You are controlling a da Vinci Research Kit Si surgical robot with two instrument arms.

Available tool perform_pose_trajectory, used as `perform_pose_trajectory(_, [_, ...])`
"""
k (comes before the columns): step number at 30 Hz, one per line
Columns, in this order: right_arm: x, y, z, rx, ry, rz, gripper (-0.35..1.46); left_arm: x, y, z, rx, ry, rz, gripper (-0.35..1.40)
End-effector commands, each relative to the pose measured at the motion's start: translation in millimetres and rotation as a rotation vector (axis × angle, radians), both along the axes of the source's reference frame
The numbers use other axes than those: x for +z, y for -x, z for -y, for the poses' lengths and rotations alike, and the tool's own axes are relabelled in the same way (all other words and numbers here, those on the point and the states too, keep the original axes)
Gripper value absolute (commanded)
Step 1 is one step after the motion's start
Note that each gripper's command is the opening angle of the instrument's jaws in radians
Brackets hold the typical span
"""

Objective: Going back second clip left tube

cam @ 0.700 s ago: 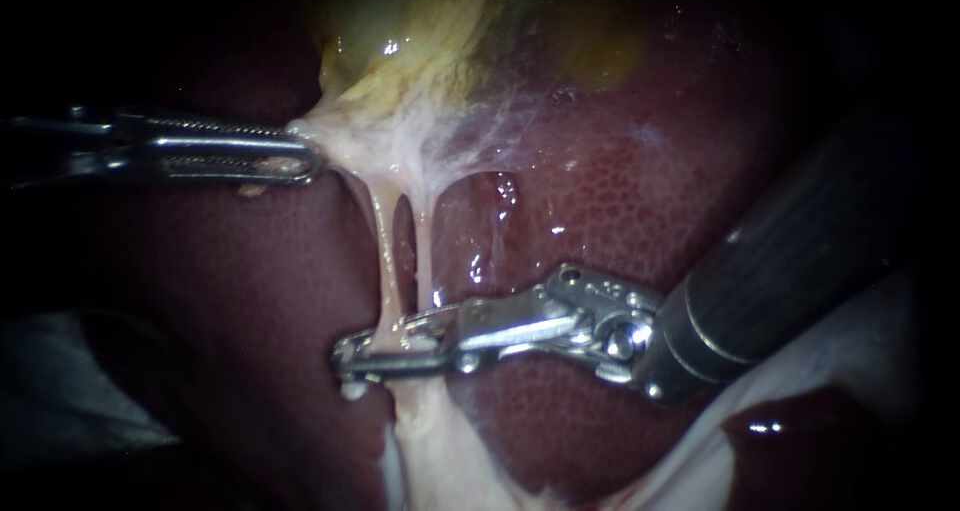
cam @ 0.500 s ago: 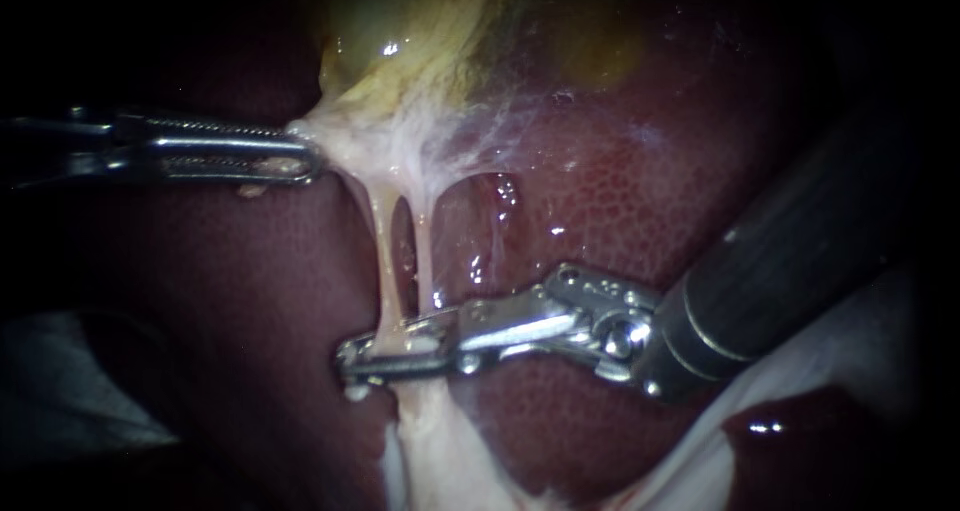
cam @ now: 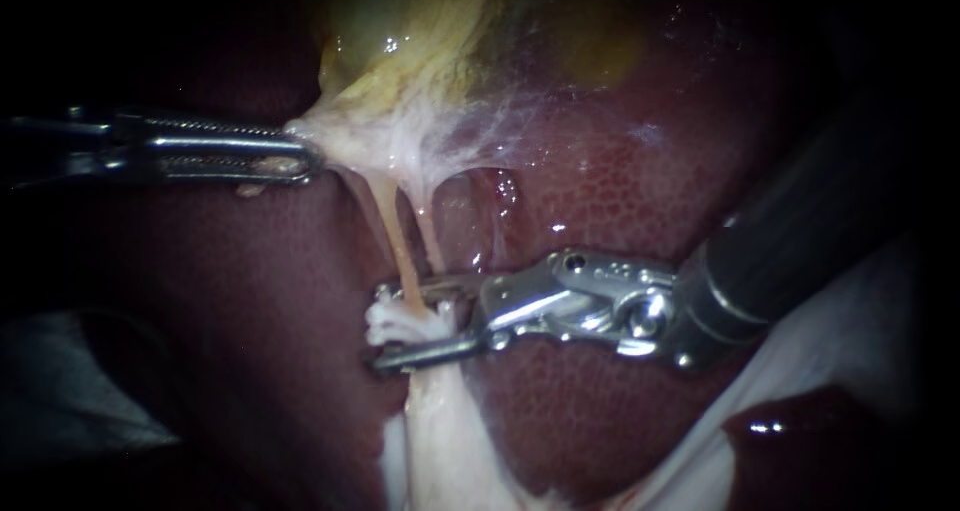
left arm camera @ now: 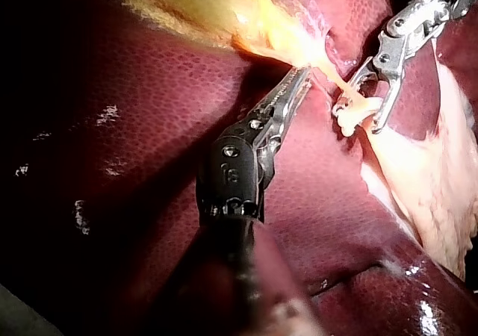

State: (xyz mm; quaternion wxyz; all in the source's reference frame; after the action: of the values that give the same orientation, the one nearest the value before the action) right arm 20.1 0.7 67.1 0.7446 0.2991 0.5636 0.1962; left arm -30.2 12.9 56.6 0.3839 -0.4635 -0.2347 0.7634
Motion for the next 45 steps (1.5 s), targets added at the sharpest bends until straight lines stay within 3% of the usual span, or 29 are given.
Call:
perform_pose_trajectory(1, [-0.4, 0.6, -0.3, 0.005, 0.014, 0.003, 0.5, 0.0, 0.0, 0.0, 0.0, 0.0, 0.0, -0.35])
perform_pose_trajectory(4, [-1.2, 2.0, -0.7, 0.003, 0.036, 0.022, 0.5, -0.1, -0.1, 0.0, -0.002, 0.001, -0.002, -0.35])
perform_pose_trajectory(10, [-2.0, 4.7, -0.7, -0.038, 0.095, 0.049, 0.5, 0.0, -0.1, -0.1, -0.002, 0.001, -0.002, -0.35])
perform_pose_trajectory(16, [-2.7, 7.1, -0.6, -0.054, 0.124, 0.036, 0.5, 0.1, -0.2, -0.1, -0.001, 0.001, -0.001, -0.35])
perform_pose_trajectory(21, [-4.5, 10.2, -1.3, -0.065, 0.213, 0.04, 0.5, 0.1, -0.4, -0.1, -0.003, 0.002, -0.003, -0.35])
perform_pose_trajectory(27, [-7.0, 13.8, -2.3, -0.112, 0.31, 0.116, 0.5, 0.3, -0.4, -0.2, -0.002, 0.002, -0.003, -0.35])
perform_pose_trajectory(34, [-8.6, 16.3, -3.7, -0.101, 0.335, 0.139, 0.5, 0.5, -0.2, -0.2, -0.003, 0.003, -0.004, -0.35])
perform_pose_trajectory(45, [-8.8, 16.6, -3.8, -0.102, 0.339, 0.138, 0.5, 5.2, 3.0, 0.6, -0.003, 0.02, -0.006, -0.35])
